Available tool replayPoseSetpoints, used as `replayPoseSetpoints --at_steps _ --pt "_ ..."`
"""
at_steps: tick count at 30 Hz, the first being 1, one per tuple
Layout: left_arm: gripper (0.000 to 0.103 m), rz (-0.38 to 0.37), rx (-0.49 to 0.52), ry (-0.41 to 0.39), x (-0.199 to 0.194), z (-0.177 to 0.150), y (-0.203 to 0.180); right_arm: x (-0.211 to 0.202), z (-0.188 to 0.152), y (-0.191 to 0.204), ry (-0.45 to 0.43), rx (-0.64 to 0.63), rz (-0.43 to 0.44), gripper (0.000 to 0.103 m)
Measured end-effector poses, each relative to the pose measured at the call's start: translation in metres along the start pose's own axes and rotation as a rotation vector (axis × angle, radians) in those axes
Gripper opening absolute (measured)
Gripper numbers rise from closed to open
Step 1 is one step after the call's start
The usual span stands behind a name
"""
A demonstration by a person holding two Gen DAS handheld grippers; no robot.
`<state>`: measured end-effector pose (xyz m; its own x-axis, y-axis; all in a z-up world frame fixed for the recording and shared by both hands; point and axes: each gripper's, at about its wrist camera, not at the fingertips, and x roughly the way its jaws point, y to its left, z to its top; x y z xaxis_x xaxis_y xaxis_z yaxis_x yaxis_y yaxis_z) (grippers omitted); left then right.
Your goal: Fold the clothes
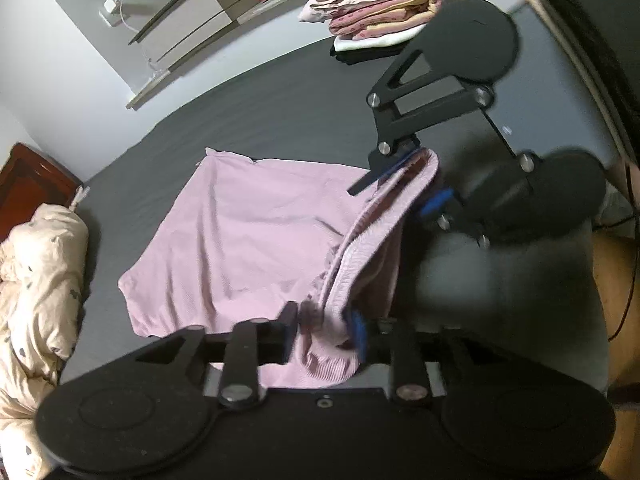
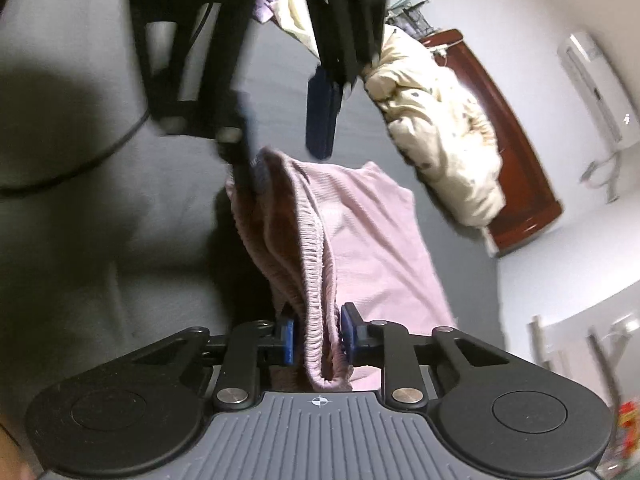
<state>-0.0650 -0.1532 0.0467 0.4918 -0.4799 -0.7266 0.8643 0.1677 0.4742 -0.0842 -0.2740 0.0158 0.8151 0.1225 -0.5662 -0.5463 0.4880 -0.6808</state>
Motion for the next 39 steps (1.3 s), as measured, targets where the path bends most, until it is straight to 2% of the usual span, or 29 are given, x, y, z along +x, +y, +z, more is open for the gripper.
replayPoseSetpoints --at_steps 1,6,8,11,18,20,22,24,25,30,35,37,39 --pt "0.052 0.005 0.021 -0.009 -0.004 -0.003 -0.003 0.000 0.001 -0.006 -0.001 0.035 0.030 0.023" --pt "0.074 0.039 0.204 -0.020 -0.015 -0.017 -0.029 -0.004 -0.008 -0.032 -0.016 0.198 0.130 0.024" --pt "0.075 0.059 0.286 0.000 -0.010 -0.023 -0.041 -0.015 -0.006 -0.045 -0.025 0.285 0.175 0.024" --pt "0.075 0.082 0.310 0.012 0.002 -0.023 -0.047 -0.029 -0.003 -0.062 -0.038 0.377 0.230 0.024" --pt "0.074 0.219 0.326 -0.020 0.030 -0.008 -0.045 -0.055 -0.005 -0.063 -0.040 0.362 0.232 0.023" --pt "0.071 0.226 0.360 -0.017 0.035 -0.007 -0.046 -0.057 -0.006 -0.060 -0.038 0.343 0.218 0.024" --pt "0.041 0.225 0.383 -0.010 0.039 -0.008 -0.046 -0.051 -0.010 -0.056 -0.035 0.318 0.205 0.024" --pt "0.028 0.214 0.374 0.003 0.039 -0.008 -0.044 -0.038 -0.013 -0.051 -0.029 0.286 0.192 0.024" --pt "0.025 0.210 0.368 0.004 0.037 -0.008 -0.043 -0.037 -0.014 -0.047 -0.026 0.269 0.183 0.024" --pt "0.023 0.210 0.356 -0.006 0.024 -0.010 -0.044 -0.029 -0.015 -0.022 -0.015 0.162 0.089 0.025" --pt "0.022 0.196 0.306 -0.014 0.019 -0.006 -0.040 -0.011 -0.014 0.004 0.044 0.063 -0.002 0.028" --pt "0.022 0.193 0.283 -0.018 0.017 -0.004 -0.037 -0.004 -0.014 0.011 0.067 0.048 -0.026 0.053" --pt "0.022 0.189 0.247 -0.024 0.016 0.000 -0.033 0.000 -0.015 0.015 0.056 0.067 -0.041 0.067"
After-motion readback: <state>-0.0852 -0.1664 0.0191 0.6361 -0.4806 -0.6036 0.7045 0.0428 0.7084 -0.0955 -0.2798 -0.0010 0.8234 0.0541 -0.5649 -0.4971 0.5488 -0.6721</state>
